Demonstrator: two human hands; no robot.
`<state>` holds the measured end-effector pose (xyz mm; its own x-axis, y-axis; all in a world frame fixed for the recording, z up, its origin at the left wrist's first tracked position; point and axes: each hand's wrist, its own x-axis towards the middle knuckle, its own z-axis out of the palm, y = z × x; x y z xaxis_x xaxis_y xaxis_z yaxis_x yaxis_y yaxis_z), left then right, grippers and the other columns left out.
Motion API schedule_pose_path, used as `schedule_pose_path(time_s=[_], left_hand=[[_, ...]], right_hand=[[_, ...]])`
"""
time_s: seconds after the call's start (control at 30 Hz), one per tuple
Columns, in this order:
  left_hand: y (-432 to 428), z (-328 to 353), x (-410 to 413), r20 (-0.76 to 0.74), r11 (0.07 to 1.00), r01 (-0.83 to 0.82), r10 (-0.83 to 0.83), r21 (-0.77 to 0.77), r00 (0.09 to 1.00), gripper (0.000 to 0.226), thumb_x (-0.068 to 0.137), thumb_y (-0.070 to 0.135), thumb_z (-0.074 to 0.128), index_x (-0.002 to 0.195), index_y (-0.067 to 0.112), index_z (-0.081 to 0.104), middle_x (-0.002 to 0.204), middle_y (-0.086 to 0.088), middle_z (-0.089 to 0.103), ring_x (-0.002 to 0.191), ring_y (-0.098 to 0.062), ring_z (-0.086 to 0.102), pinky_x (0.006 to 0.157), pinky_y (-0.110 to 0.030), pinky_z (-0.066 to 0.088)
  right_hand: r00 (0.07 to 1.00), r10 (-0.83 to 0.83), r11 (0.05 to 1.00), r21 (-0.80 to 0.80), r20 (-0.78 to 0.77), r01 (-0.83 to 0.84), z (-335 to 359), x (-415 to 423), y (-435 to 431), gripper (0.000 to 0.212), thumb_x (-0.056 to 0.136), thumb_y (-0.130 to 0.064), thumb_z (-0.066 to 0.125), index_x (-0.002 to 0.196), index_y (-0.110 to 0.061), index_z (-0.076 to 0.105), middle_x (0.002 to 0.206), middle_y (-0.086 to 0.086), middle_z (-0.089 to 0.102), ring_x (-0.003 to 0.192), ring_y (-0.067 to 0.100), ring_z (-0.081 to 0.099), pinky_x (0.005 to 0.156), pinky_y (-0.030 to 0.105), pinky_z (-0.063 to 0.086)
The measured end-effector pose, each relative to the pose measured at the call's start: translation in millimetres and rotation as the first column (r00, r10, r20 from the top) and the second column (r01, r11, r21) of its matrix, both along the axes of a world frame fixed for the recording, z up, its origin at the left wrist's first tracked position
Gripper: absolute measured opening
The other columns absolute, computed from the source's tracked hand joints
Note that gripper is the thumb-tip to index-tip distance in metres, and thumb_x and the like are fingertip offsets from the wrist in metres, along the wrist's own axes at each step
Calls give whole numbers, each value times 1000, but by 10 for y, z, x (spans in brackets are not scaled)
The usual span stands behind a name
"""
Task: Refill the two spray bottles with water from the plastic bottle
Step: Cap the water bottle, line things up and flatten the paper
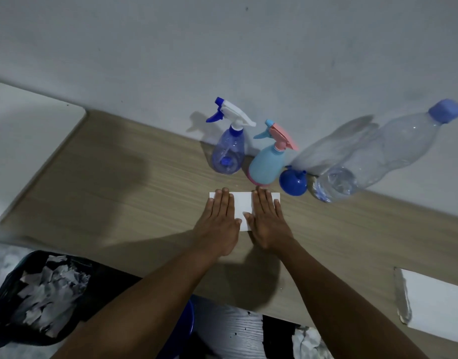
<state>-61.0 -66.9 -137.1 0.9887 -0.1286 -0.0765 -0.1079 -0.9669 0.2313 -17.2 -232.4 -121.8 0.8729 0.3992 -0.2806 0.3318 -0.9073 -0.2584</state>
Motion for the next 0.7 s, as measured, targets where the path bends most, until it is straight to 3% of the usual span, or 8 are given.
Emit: schedule_pose_path(time_s=[0.3, 0.7], left_hand=[[-934, 65, 98, -110, 993, 121, -119, 11, 987, 71, 105, 42, 22, 153, 1, -10, 163, -17, -14, 152, -31, -14, 124, -46, -1], [-2395, 163, -196, -244, 956, 291, -272, 45, 931, 69, 106, 42, 16, 152, 4, -18, 161, -12, -26, 149, -26, -24, 123, -43, -8]], right_hand=[[995, -96, 995, -21, -1, 96, 12, -123, -1003, 69, 104, -52, 10, 158, -14, -9, 167, 5, -15, 153, 20, -17, 126, 47, -4], [975, -220, 975, 13, 17, 220, -16, -739, -2550, 68, 105, -49, 11, 159, -12, -7, 166, 5, -16, 153, 21, -18, 126, 44, -5]])
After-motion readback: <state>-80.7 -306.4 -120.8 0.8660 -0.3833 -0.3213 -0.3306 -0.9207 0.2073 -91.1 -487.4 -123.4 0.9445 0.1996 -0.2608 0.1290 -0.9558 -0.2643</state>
